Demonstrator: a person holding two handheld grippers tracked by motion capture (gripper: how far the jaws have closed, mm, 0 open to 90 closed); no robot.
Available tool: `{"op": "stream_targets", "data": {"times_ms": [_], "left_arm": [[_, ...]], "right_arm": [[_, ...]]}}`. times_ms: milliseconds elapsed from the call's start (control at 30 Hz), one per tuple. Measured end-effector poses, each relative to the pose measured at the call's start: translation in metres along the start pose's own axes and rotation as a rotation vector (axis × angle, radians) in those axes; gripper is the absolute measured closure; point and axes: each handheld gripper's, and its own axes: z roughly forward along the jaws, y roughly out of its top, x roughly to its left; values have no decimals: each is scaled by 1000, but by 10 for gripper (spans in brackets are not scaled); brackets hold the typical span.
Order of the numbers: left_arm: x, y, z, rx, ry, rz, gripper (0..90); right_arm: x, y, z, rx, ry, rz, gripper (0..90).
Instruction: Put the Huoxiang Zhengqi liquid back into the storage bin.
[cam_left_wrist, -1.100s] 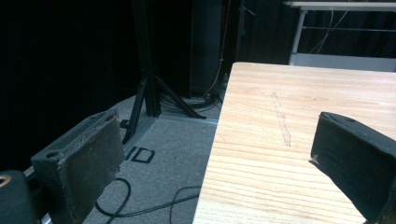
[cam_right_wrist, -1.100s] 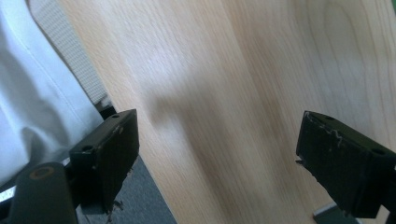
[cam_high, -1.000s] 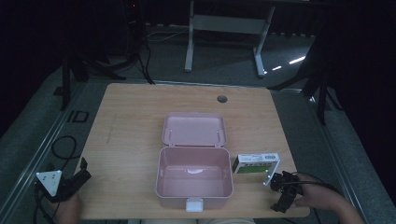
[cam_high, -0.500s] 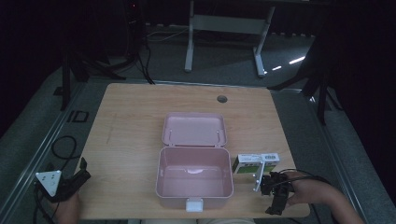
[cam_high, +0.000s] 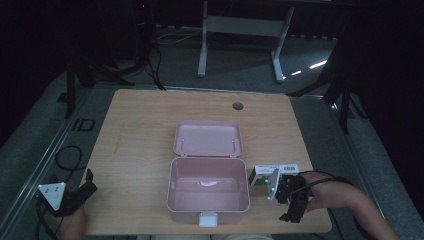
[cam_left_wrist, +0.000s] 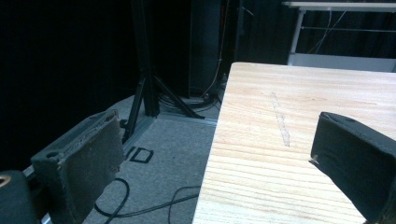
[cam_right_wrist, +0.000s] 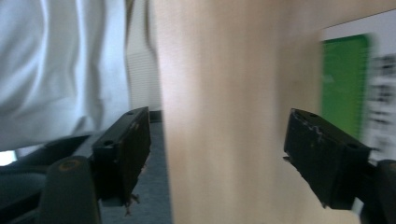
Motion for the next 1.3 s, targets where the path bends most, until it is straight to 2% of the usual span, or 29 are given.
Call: {"op": "stream_targets", "data": {"times_ms": [67, 267, 467, 600, 633, 900, 1033, 1200, 1300], "left_arm": [[0, 0, 0, 0, 1, -2, 26], [0, 0, 0, 0, 0, -1, 26], [0, 0, 0, 2, 1, 2, 26], [0, 0, 0, 3, 1, 4, 26], [0, 0, 0, 2, 2, 4, 26], [0, 0, 0, 4, 1, 5, 26], [0, 0, 0, 4, 0, 7, 26], [-1, 0, 0, 5, 0, 9, 26], [-1, 0, 0, 4, -1, 14, 26]], "right_arm": [[-2, 0, -8, -4, -32, -11, 242], [-14, -3, -29, -17, -90, -1, 263], [-33, -7, -40, -2, -111, 29, 286], [-43, -9, -43, 3, -120, 31, 296], [-51, -11, -44, 1, -113, 40, 312], [-73, -10, -37, 35, -108, 58, 344], [-85, -7, -24, 51, -98, 57, 357], [-97, -4, -9, 80, -61, 65, 394], [-103, -3, -2, 82, -60, 74, 395]]}}
